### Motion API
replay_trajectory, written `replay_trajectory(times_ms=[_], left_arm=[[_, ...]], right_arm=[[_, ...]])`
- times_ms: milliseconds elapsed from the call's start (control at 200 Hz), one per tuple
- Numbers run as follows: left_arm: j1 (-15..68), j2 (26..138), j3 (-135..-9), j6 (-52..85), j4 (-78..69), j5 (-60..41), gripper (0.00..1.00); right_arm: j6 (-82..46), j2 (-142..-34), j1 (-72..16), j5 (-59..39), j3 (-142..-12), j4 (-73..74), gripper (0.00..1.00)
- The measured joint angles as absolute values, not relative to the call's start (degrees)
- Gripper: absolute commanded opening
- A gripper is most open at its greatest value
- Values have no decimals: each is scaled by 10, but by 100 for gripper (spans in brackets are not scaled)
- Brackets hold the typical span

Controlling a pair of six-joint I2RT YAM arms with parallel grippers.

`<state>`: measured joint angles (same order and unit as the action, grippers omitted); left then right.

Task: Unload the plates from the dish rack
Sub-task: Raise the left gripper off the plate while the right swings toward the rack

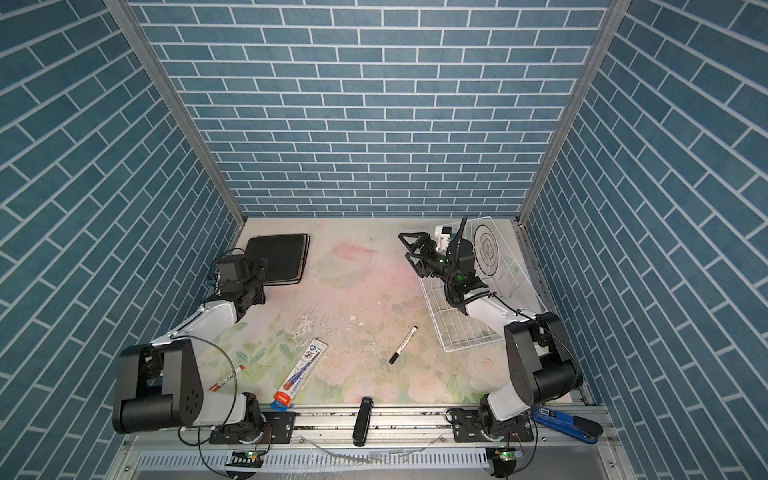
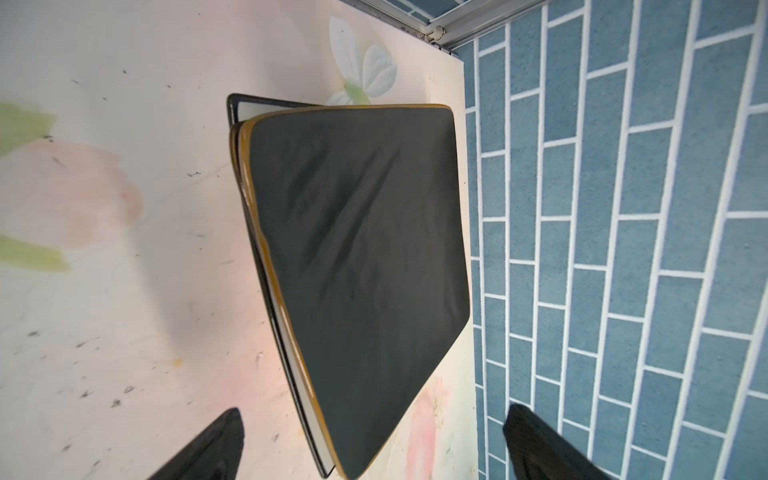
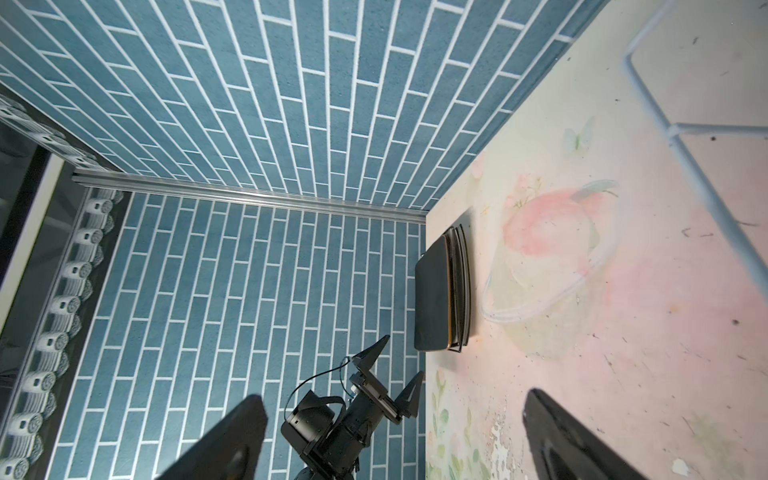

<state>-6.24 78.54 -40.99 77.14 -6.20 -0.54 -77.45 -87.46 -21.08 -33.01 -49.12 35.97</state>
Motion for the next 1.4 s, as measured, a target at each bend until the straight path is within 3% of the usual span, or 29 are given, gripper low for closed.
replay_trajectory(times_ms=[180, 410, 545, 795, 1070, 1296, 1401], left_arm=[[-50, 752, -371, 719, -74, -37, 100], [3, 724, -356, 627, -119, -94, 100], [47, 720, -356, 582, -147, -115, 100], [138, 722, -353, 498, -218, -130, 100], [218, 747, -346, 399, -360, -149, 100], [237, 821, -338, 377, -437, -161, 100], [255, 848, -328, 377, -488, -158, 100]], right_arm=[[-689, -825, -211, -331, -524, 202, 95], [-485, -730, -211, -278, -657, -93, 92], [-363, -705, -211, -204, -727, -257, 90], [-204, -738, -211, 28, -802, -493, 88], [-101, -808, -204, 200, -825, -568, 92], [-55, -830, -157, 230, -825, -545, 91], [-44, -845, -130, 228, -825, -536, 82]])
